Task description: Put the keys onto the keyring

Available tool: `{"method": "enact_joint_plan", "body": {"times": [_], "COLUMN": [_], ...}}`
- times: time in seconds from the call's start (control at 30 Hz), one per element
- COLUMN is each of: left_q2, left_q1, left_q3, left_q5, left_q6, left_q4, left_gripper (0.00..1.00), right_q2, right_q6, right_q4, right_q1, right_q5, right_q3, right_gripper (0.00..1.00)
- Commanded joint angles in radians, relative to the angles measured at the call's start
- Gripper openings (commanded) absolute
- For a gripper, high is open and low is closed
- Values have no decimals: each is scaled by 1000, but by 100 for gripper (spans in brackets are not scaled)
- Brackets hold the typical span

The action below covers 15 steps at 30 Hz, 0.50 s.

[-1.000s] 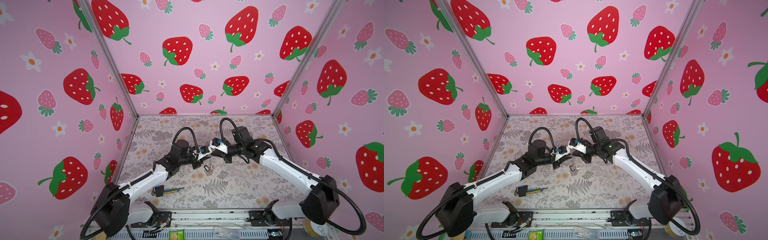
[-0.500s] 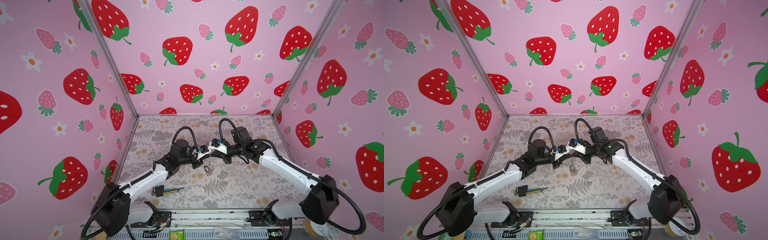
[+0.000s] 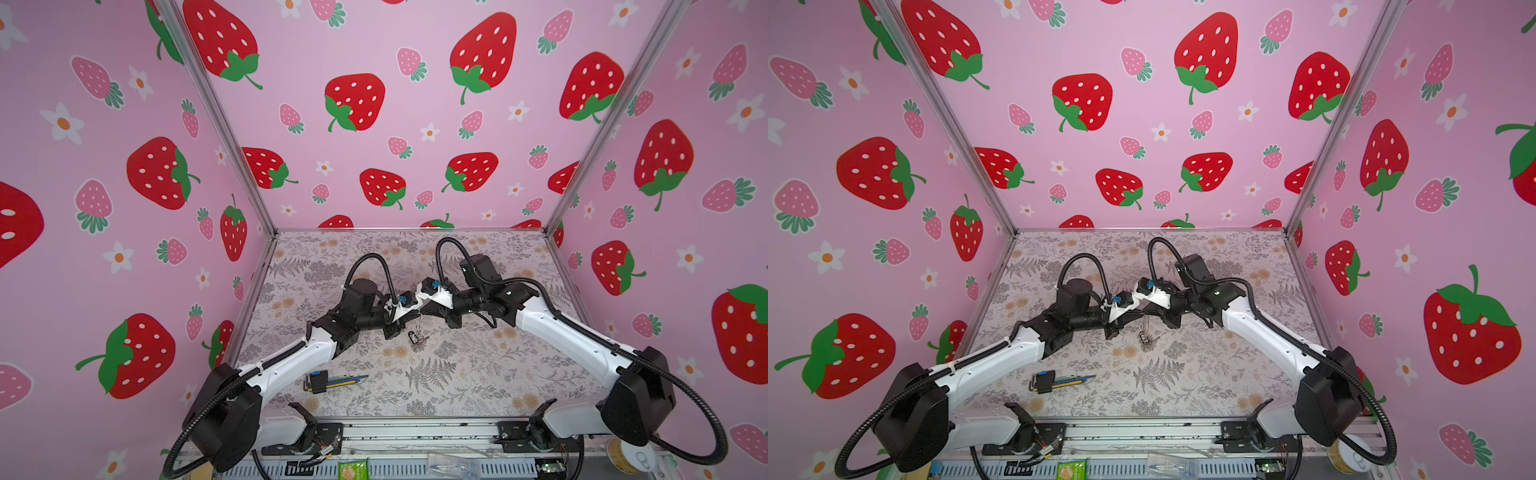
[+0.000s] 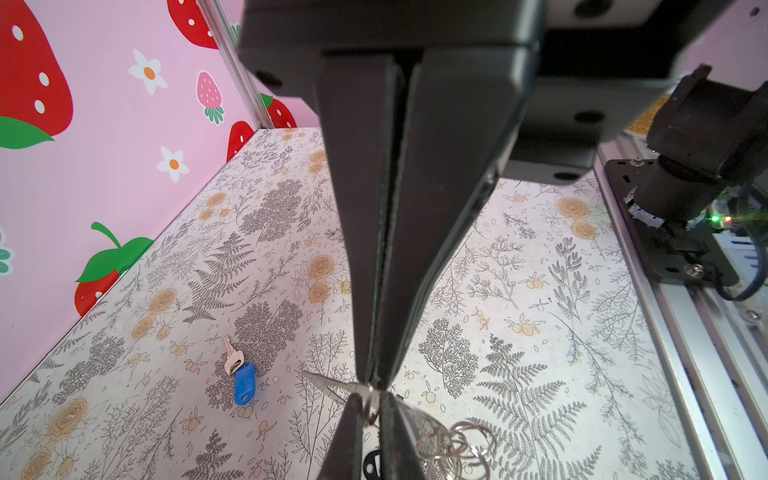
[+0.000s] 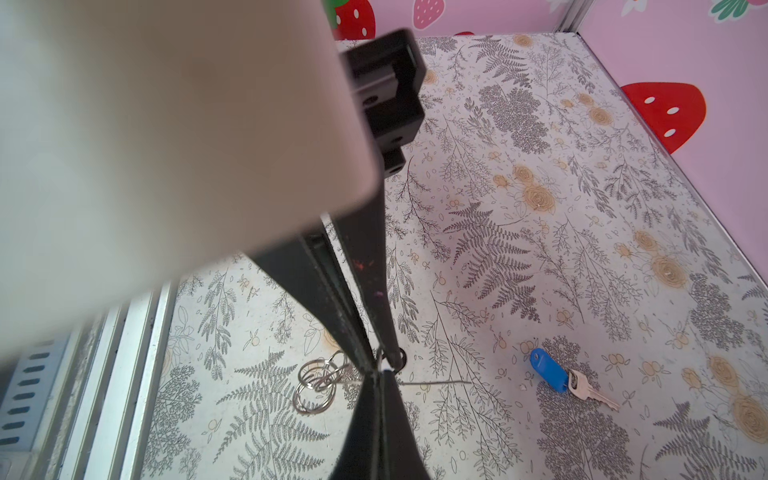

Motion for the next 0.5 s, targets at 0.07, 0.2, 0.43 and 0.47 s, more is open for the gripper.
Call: {"method": "enact_joint_plan", "body": {"times": [0.07,0.2,0.43,0.47], "left_q2": [-9,-13,-19,-19], "left_q1": [-9,-9,-9,-9], "left_q3": [42,36,24,23], "left_q5": [52,53,90,93], "left_q6": [6,2,2,1], "left_q4": [35,42,59,59], "left_gripper": [11,12,9,8], "right_q2": [24,20,17,18], "right_q6": [-12,-9,7,9], "right_q4": [-5,1,21,25], "right_q1": [7,7,8,7], "right_q5": [-11,-10,-15,-15], "right_q3": [19,17,8,6], "right_gripper": [0,0,0,0]}}
